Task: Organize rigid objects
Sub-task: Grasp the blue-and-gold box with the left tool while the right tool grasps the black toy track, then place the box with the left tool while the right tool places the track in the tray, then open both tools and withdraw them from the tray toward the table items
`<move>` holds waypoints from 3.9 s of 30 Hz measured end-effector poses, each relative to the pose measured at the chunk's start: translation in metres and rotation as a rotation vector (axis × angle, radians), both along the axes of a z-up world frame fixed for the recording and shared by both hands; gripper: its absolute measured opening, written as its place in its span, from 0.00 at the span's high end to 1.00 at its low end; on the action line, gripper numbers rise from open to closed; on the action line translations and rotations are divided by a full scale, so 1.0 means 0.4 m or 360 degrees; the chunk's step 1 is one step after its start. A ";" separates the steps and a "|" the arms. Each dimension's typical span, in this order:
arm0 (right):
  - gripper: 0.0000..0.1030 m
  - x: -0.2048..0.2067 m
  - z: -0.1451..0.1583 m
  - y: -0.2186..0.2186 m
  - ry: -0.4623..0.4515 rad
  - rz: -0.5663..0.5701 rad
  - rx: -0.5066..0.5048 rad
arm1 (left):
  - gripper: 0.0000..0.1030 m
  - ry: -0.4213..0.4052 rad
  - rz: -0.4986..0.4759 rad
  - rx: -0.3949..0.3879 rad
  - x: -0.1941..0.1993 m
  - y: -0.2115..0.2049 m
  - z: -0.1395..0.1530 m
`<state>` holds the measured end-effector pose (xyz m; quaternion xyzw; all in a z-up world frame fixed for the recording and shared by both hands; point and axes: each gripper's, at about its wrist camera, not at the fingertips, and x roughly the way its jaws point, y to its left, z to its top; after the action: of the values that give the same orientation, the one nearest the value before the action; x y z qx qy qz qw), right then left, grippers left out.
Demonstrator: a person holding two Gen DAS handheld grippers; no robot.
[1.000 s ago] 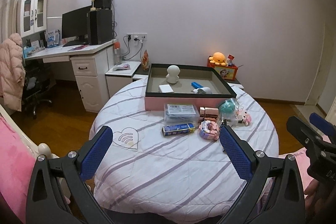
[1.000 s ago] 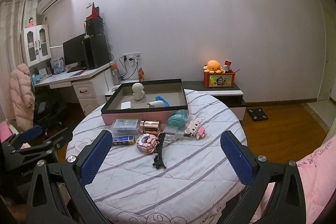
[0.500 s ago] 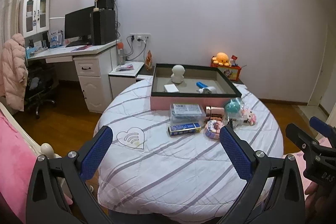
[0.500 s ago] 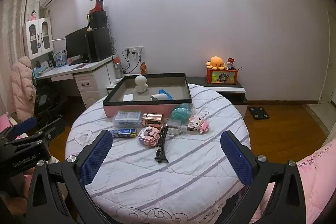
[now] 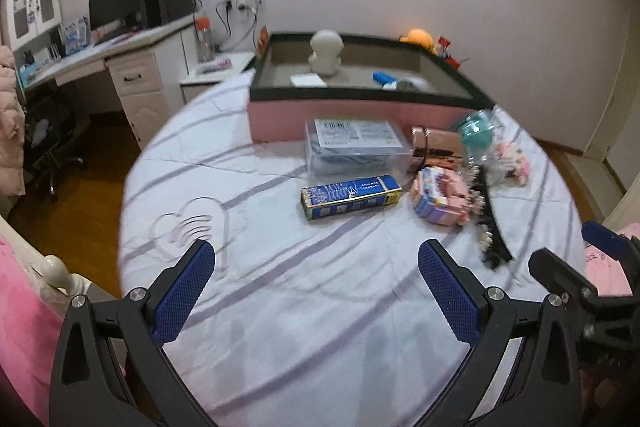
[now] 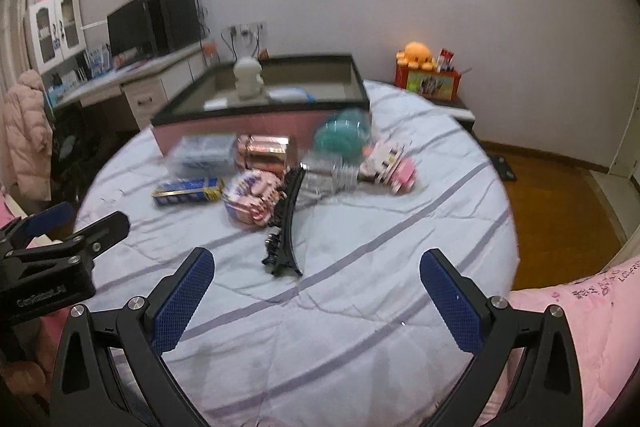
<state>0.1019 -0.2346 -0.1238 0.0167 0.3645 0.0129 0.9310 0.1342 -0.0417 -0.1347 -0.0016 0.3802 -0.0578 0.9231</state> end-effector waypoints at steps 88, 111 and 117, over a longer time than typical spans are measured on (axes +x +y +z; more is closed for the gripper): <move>0.80 0.740 0.077 -0.027 0.0248 0.0256 0.0144 | 0.17 0.0027 -0.0005 0.0072 0.645 -0.109 0.097; 0.00 0.597 0.156 -0.059 0.0069 0.0142 0.0285 | 0.00 -0.0171 0.0067 0.0014 0.424 -0.011 0.199; 0.00 0.458 0.250 -0.050 -0.0087 0.0127 0.0218 | 0.00 -0.0278 0.0068 -0.0004 0.283 0.005 0.270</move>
<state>0.2852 -0.2545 -0.0238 0.0654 0.3375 0.0755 0.9360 0.2473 -0.0396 -0.0267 -0.0057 0.2979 -0.0386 0.9538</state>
